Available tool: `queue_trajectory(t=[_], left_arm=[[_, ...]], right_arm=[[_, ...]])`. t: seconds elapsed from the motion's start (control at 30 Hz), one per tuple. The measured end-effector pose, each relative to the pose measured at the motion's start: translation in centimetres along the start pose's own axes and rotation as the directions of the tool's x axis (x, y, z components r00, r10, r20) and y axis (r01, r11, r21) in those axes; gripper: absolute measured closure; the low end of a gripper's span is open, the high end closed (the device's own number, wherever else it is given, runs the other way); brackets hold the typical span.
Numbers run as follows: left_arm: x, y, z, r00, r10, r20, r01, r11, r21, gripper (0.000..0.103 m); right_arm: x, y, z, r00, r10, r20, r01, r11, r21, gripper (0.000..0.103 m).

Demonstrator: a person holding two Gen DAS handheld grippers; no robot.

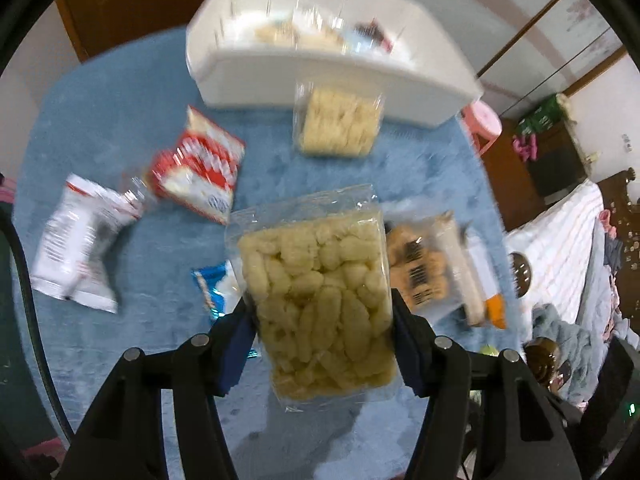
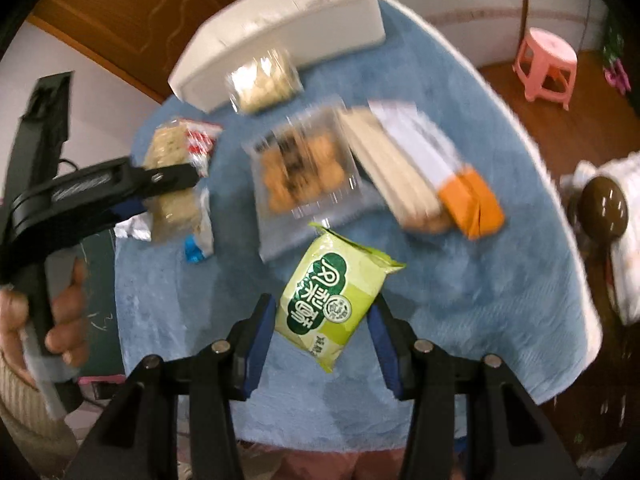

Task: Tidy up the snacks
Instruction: 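Place both packs into the white tray and open both grippers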

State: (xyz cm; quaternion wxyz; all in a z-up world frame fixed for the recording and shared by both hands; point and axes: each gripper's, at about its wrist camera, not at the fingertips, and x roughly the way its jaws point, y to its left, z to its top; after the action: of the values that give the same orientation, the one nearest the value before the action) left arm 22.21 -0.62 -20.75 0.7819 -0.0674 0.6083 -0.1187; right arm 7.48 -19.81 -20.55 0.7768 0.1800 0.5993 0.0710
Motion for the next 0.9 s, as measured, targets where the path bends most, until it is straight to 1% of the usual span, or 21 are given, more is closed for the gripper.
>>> queue_trajectory(t=[0.13,0.2,0.23,0.33,0.47,0.53,0.7,0.8,0.9], left_arm=[[-4.8,-0.6,1.6,0.996,0.003,0.088,-0.005,1.000,0.023,0.043],[-7.1,-0.5,2.9,0.991,0.008,0.136,-0.013,0.999,0.037,0.043],[-8.4,-0.7,3.8,0.986,0.011,0.165,-0.019,0.999,0.047,0.043],[-11.3,-1.4,6.2,0.971,0.015,0.238,-0.032,0.997,0.070,0.043],[-14.0,-1.8,10.7,0.946,0.026,0.322,-0.061,0.993,0.099,0.043],[-14.5,-2.1,12.5,0.937,0.035,0.348,-0.075,0.992,0.104,0.043],[-14.7,-2.6,17.2,0.921,0.046,0.386,-0.100,0.988,0.120,0.043],[-13.8,-2.7,19.6,0.920,0.064,0.386,-0.113,0.988,0.106,0.043],[-12.2,-2.7,21.5,0.921,0.088,0.379,-0.132,0.987,0.091,0.042]], right_arm=[[-1.6,1.6,2.6,0.998,-0.002,0.061,0.006,0.998,-0.055,0.055],[-2.6,2.4,4.8,0.995,0.002,0.098,0.006,0.996,-0.090,0.055],[-3.1,3.0,5.8,0.993,0.004,0.116,0.008,0.995,-0.101,0.055],[-4.7,4.4,9.9,0.981,0.010,0.194,0.017,0.991,-0.134,0.055],[-6.8,6.5,16.2,0.955,0.008,0.297,0.039,0.988,-0.152,0.055],[-7.7,7.7,19.3,0.936,-0.005,0.352,0.066,0.985,-0.160,0.055],[-8.2,9.4,25.2,0.900,-0.025,0.435,0.108,0.980,-0.167,0.055],[-6.8,10.0,27.7,0.898,-0.048,0.438,0.137,0.975,-0.174,0.055],[-4.5,10.2,29.2,0.904,-0.094,0.416,0.187,0.964,-0.189,0.054]])
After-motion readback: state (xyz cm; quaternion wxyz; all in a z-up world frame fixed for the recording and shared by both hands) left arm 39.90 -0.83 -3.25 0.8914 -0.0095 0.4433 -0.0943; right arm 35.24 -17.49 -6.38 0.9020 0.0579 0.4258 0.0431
